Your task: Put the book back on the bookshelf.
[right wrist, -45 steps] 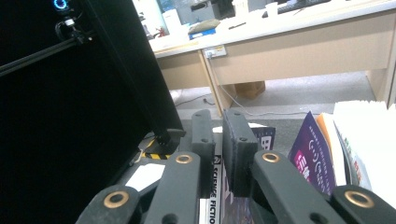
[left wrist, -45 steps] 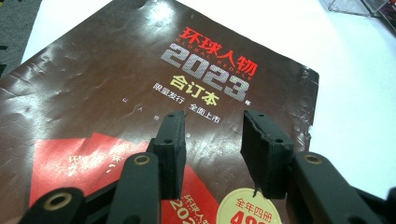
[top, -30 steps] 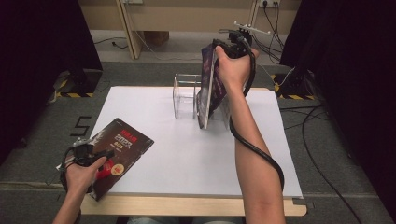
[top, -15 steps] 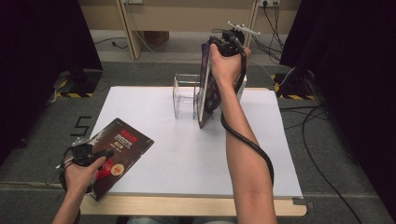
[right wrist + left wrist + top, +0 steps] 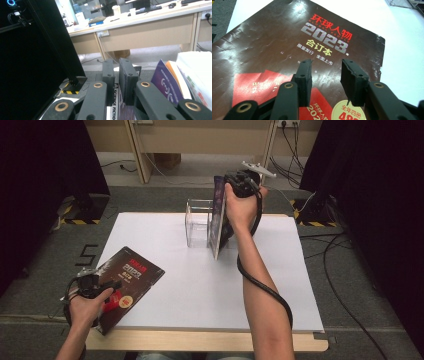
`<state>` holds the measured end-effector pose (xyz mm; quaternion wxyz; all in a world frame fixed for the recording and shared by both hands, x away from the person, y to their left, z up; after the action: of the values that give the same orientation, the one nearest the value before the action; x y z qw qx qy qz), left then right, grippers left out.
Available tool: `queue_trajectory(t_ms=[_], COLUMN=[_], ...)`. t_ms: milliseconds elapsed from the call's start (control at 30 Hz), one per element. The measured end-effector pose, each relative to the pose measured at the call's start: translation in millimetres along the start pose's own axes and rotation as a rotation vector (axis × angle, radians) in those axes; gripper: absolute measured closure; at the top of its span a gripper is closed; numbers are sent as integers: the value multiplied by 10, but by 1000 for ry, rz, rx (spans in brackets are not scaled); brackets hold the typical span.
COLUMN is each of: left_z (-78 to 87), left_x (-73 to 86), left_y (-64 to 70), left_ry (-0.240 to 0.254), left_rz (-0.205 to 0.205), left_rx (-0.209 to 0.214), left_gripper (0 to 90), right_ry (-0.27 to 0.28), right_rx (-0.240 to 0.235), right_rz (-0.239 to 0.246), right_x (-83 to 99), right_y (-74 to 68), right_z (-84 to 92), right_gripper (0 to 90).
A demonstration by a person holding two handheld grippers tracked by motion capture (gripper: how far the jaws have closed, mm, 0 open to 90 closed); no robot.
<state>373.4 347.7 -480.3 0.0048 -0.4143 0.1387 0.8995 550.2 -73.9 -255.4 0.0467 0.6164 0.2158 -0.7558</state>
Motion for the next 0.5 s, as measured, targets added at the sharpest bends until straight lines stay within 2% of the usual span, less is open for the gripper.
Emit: queue_trajectory(t_ms=[200, 500], left_z=[6, 11], left_x=[5, 5], left_y=[23, 29], left_ry=[1, -2], left_rz=[-6, -9], left_rx=[1, 1], left_gripper=[600, 600], right_ry=[1, -6], right_rx=[-9, -11], right_rz=[27, 26], right_x=[108, 246], right_y=[23, 163], right_z=[241, 625], right_gripper=[837, 835])
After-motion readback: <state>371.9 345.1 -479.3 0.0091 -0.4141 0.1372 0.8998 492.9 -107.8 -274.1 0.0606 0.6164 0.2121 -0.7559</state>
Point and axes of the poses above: each handheld gripper's, and its own axes: z roughly backward along the jaws, x roughly out of its underside, y roughly to its right, the point moved 2 cm from there along -z, roughly forward along the jaws, and after that the axes turned 3 degrees about y, right-handed, at the moved point
